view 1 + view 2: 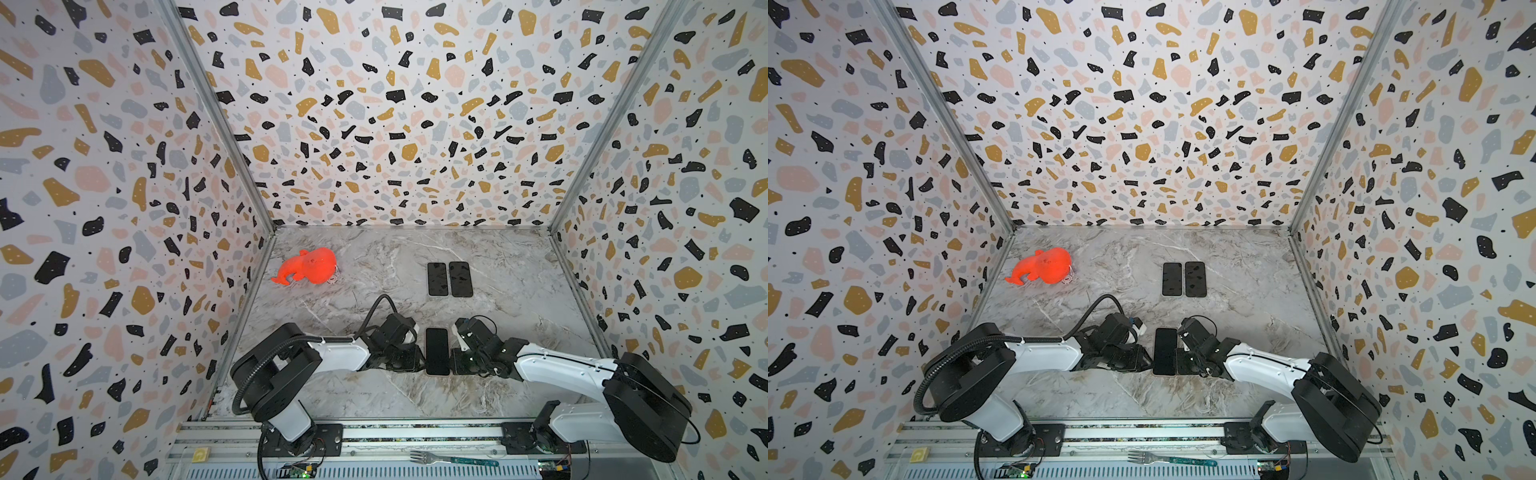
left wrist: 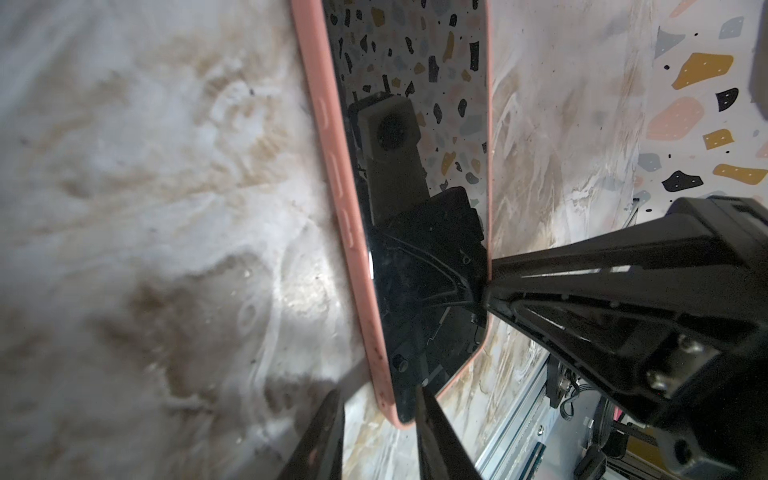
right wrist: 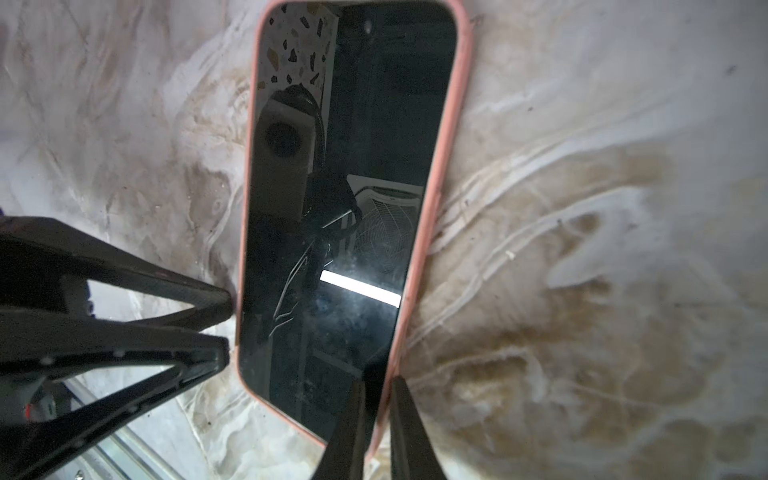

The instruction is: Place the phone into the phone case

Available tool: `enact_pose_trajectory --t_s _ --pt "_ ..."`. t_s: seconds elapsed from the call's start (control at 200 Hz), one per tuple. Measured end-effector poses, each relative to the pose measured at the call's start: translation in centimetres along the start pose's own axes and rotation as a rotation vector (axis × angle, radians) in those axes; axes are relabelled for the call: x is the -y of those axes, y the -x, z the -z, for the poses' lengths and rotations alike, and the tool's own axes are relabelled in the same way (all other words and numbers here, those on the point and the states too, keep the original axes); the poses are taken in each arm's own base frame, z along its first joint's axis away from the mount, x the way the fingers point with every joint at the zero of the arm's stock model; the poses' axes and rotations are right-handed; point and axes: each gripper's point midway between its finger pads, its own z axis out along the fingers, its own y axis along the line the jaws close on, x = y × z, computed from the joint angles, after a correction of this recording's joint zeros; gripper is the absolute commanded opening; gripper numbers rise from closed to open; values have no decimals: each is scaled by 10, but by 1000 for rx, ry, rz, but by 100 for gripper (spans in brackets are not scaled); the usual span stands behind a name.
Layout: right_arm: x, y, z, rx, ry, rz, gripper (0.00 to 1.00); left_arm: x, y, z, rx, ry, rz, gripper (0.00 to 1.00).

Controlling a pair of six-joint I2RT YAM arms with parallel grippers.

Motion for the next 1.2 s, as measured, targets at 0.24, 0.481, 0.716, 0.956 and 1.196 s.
enact_pose_trajectory --t_s 0.24,0.481,0.716,0.956,1.196 --pt "-3 2 -2 16 26 -9 8 0 0 -1 0 0 2 32" --pt "-4 3 -2 25 35 -11 7 -1 1 -1 2 5 1 31" --pt "-1 3 10 26 2 12 31 -9 12 5 14 127 -22 33" --pt "-9 56 42 160 0 33 49 -7 52 11 57 290 -61 47" --pt "-4 83 63 231 -19 47 54 6 77 10 81 324 -97 49"
